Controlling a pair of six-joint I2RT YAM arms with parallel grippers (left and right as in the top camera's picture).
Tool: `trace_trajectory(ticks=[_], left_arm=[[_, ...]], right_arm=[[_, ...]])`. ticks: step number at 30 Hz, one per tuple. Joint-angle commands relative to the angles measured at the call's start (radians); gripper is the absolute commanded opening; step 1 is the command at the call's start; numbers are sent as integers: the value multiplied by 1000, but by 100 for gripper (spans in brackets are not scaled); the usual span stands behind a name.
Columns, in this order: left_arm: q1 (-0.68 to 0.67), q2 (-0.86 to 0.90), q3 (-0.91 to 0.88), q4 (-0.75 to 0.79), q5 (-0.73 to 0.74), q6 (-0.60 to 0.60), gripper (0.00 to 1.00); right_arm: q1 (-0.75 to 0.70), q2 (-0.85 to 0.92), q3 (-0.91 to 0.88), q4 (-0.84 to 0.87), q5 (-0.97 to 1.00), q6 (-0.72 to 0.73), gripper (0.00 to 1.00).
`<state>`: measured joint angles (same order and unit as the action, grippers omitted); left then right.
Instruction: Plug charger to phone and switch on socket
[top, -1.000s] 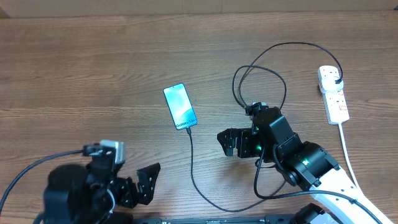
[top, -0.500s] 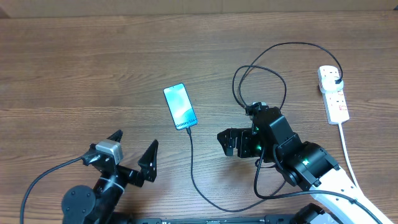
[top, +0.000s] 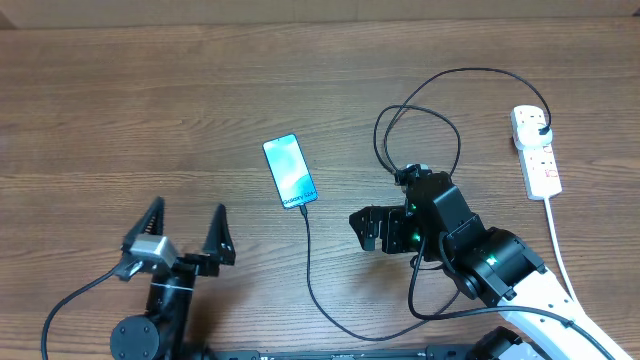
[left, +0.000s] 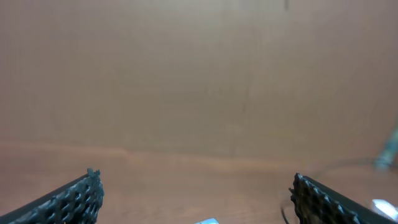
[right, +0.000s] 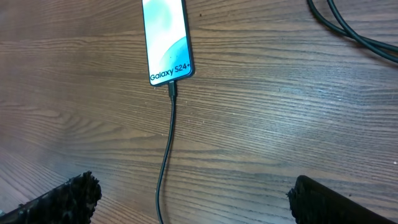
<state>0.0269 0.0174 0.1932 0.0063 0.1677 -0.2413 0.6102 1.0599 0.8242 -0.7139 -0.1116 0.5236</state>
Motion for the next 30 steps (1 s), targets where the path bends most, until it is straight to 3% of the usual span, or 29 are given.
trace_trajectory(ticks=[1,7,11,14,21,30], left_arm=[[7,-14,-54,71,-74,-17,99],[8,-14,-182,238,-99,-100,99],[8,-14,-189,234,-125,-111,100],[8,-14,-189,187,-138,-111,99],[7,-14,-188,-87,-116,-109,99],[7,-12,-188,-81,-119,-92,100]], right_arm=[[3,-16,0,6,14,4,100],[3,-16,0,6,14,4,100],[3,-16,0,6,14,4,100],[3,-16,0,6,14,4,100],[3,-16,0,6,14,4,100],[3,-16,0,6,14,4,100]])
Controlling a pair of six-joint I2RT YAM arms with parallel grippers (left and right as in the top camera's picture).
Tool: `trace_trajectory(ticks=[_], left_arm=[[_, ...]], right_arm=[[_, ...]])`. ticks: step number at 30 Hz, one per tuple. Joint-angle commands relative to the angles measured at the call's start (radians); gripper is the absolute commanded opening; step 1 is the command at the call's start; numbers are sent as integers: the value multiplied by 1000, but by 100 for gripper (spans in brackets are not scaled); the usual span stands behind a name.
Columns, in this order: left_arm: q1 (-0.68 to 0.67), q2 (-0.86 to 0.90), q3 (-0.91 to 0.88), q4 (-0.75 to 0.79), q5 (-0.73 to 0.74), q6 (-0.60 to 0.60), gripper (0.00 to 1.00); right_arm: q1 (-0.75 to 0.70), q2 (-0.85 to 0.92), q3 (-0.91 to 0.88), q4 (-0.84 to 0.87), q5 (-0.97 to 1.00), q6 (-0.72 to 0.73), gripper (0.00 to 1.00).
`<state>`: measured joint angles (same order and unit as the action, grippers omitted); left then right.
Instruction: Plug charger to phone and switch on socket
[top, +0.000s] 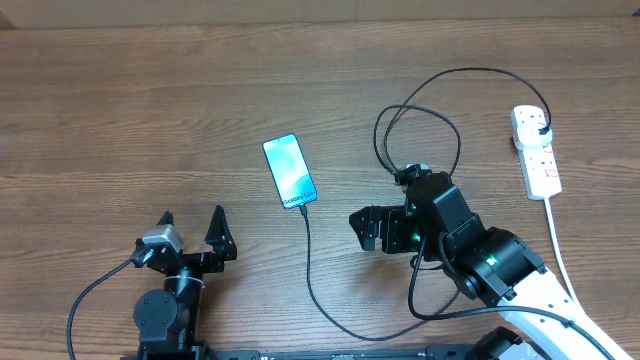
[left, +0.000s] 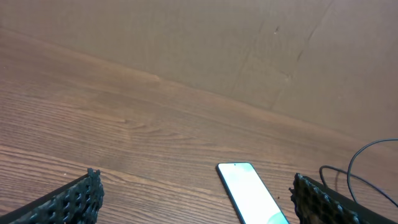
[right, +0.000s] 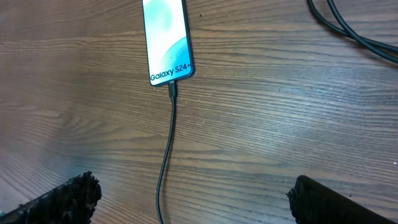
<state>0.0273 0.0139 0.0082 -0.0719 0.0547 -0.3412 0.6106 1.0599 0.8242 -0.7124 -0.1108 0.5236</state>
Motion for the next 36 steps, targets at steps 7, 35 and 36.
trace_trajectory(ticks=[7,35,36], left_arm=[[7,-8,-3,-3,-6,8,100],[7,-8,-3,-3,-6,8,100],[7,-8,-3,-3,-6,8,100]], right_arm=[[3,-16,0,5,13,4,100],[-134,-248,-16,60,274,-204,100],[-159,-268,-26,70,267,-204,100]])
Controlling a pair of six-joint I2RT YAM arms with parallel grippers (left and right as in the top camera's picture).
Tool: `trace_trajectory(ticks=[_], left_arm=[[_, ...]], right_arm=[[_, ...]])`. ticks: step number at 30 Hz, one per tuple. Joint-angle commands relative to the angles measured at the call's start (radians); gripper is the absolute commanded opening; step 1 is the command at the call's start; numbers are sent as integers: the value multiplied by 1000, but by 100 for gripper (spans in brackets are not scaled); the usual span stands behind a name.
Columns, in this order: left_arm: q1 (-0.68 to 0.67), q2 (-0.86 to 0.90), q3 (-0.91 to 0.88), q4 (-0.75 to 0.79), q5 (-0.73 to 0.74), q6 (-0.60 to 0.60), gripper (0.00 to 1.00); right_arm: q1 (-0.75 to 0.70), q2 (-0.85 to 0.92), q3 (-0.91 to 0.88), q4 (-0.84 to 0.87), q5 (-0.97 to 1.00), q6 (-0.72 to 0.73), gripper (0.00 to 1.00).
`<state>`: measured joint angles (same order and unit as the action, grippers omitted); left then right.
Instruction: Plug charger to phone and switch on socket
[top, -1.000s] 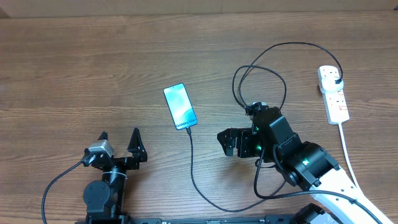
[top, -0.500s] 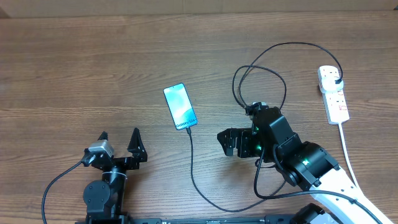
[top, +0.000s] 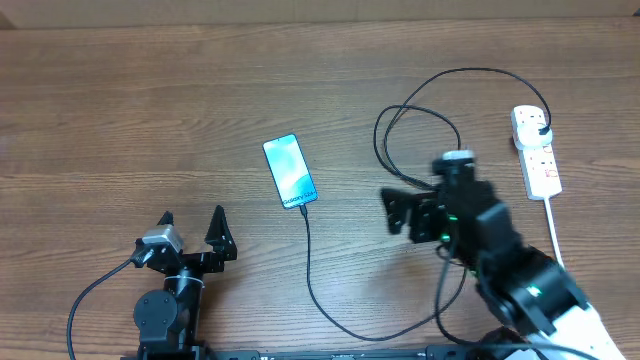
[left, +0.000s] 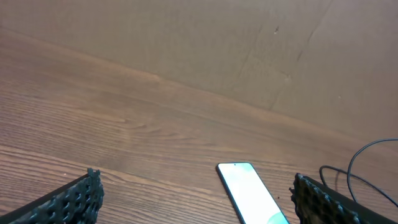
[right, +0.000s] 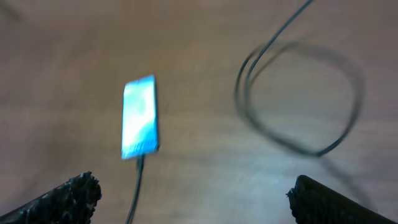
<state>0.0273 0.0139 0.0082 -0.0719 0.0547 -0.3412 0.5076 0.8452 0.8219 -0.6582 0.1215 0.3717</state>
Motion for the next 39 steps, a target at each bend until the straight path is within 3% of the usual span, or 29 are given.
trace_trajectory(ticks=[1,7,18,31,39], left_arm=[[7,-8,-3,-3,-6,8,99],[7,-8,-3,-3,-6,8,100],[7,-8,-3,-3,-6,8,99],[7,-8,-3,-3,-6,8,100],[7,-8,-3,-3,-6,8,100]], right_arm=[[-90,-82,-42,42,15,-52,100],[-216,-264,-198,158,-55,-56,100],[-282,-559,-446,286,-100,-66,100],[-358,-692,-457,66,-32,-69,100],[-439,-746,-583,224,-101,-149,100]])
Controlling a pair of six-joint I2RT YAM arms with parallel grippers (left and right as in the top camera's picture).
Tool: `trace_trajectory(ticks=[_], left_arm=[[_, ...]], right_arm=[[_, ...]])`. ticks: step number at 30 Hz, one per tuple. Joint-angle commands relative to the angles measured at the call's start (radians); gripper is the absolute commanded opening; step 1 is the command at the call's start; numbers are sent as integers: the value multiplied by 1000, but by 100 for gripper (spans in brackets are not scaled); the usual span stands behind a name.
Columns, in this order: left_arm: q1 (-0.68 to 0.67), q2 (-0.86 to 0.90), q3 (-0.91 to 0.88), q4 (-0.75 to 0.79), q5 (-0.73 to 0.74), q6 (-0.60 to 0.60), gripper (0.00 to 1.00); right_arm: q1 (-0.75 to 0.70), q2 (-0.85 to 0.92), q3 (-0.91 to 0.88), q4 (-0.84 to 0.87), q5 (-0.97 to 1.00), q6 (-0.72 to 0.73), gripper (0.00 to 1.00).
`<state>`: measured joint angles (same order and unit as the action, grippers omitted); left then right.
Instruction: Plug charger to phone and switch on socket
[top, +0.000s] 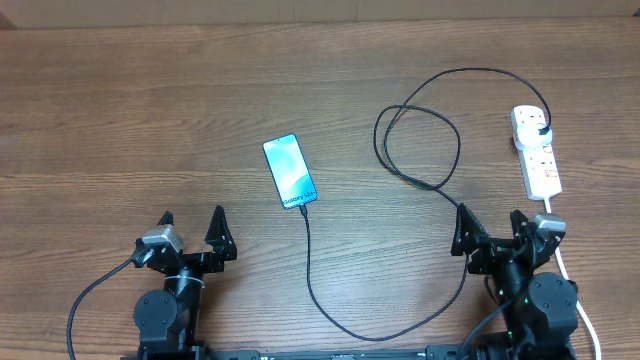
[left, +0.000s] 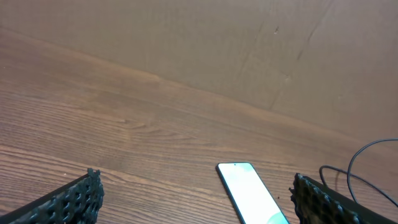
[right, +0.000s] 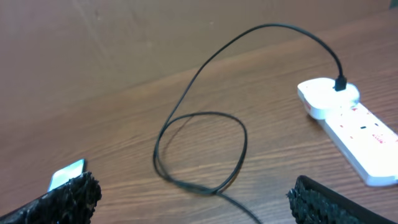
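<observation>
The phone (top: 290, 172) lies face up mid-table with its screen lit, and the black charger cable (top: 308, 255) is plugged into its near end. The cable loops right (top: 420, 130) to a plug in the white socket strip (top: 536, 152) at the far right. My left gripper (top: 190, 232) rests open at the near left edge, with the phone (left: 249, 196) ahead of it. My right gripper (top: 494, 228) rests open at the near right edge, facing the cable loop (right: 202, 152) and the socket strip (right: 348, 124).
A brown cardboard wall (left: 199, 43) stands behind the wooden table (top: 150, 110). The strip's white lead (top: 560, 250) runs down past the right arm's base.
My right arm has pulled back from the middle of the table to its rest place at the near right edge. Its camera now faces the cable loop and socket strip. Left arm unchanged.
At first the right gripper hovered open just right of the phone, cable plugged in, while the left gripper stood raised. The left gripper then stood lower at its rest place. The right arm stood further right, then at the near right edge.
</observation>
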<state>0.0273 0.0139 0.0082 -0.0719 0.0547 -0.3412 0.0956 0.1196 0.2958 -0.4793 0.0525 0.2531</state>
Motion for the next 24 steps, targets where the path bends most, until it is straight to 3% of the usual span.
trace_trajectory(ticks=[1,15,24], left_arm=[[7,-8,-3,-3,-6,8,100],[7,-8,-3,-3,-6,8,100],[7,-8,-3,-3,-6,8,100]], right_arm=[[-32,-26,-77,69,-44,-30,100],[-46,-117,-262,341,-55,-50,100],[-52,-117,-290,406,-53,-99,100]])
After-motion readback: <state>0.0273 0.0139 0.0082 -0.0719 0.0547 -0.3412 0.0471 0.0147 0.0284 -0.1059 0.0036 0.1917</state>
